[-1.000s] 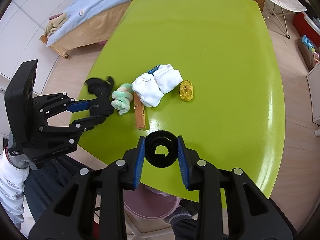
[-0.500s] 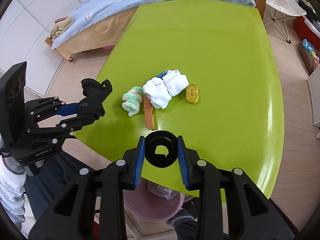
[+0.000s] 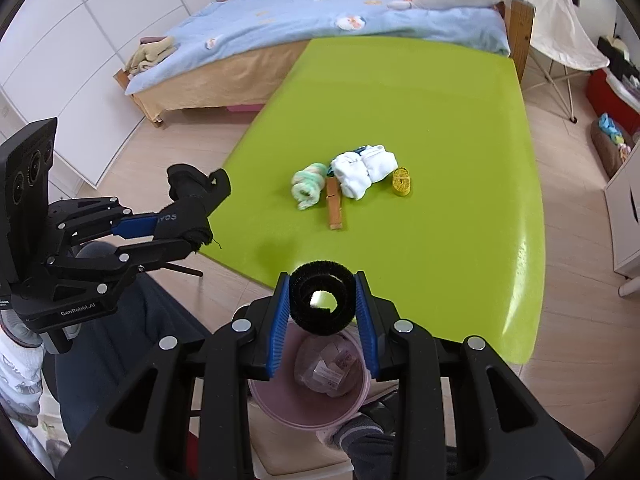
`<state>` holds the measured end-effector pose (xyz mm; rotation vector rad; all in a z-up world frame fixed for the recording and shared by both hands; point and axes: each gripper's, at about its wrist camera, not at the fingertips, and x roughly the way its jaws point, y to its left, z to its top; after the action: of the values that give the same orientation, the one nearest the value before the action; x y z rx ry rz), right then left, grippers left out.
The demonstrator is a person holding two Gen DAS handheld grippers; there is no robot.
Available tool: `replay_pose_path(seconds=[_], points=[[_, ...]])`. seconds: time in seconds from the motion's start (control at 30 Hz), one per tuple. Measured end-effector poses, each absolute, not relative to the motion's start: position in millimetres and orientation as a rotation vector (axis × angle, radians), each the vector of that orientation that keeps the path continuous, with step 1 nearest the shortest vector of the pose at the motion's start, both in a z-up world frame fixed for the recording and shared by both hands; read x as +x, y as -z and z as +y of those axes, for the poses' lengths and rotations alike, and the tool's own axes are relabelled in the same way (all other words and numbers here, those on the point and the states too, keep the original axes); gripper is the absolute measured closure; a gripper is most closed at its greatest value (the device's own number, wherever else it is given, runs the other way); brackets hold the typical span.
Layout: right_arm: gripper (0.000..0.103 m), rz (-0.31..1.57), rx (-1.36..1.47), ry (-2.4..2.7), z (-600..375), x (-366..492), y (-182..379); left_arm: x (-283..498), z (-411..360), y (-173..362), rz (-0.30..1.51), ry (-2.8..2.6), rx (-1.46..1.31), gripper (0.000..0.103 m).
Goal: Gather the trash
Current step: 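Drop the black sock and hair tie into the wastebasket with both grippers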
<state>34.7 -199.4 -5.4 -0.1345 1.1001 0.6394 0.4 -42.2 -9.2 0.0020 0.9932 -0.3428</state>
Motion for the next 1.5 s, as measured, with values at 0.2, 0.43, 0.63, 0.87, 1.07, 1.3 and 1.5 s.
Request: replay_pose_path(seconds=[0.2, 0.43, 0.63, 0.87, 1.07, 1.3, 1.5], points=[[0.072, 1.069, -0.146, -0.644, -202.6, 0.1, -1.8, -24.4, -56.2, 7.9, 0.983, 0.373, 0.011, 0.076], [0.072, 1.059, -0.137, -0.641, -211.9, -26.4, -5.1, -41.6, -70.5, 15.4, 1.001, 0.400, 0.031, 0.076], [0.072, 1.066, -0.134, -0.647, -215.8, -38.3, -4.3, -50.2, -82.1, 22.9, 1.026, 0.436, 0.048, 0.075], [0.072, 1.074, -0.124, -0.655, -217.6, -43.0, -0.6, -52.0, -87.3, 27.3, 1.040, 0.458, 0.055, 0.052], [0.072, 1.081, -0.121, -0.657, -217.6, -43.6, 3.0, -50.3, -80.2, 27.1, 1.026, 0.420, 0.032, 0.013], [0.072, 1.083, -0.122, -0.662, -216.5, -45.6, 4.9, -49.4, -69.3, 24.2, 1.012, 0.377, 0.010, 0.008], [0.072, 1.084, -0.130, -0.673, -211.8, -48.2, 5.8, -52.8, -60.4, 18.9, 0.998, 0.349, -0.006, 0.008]])
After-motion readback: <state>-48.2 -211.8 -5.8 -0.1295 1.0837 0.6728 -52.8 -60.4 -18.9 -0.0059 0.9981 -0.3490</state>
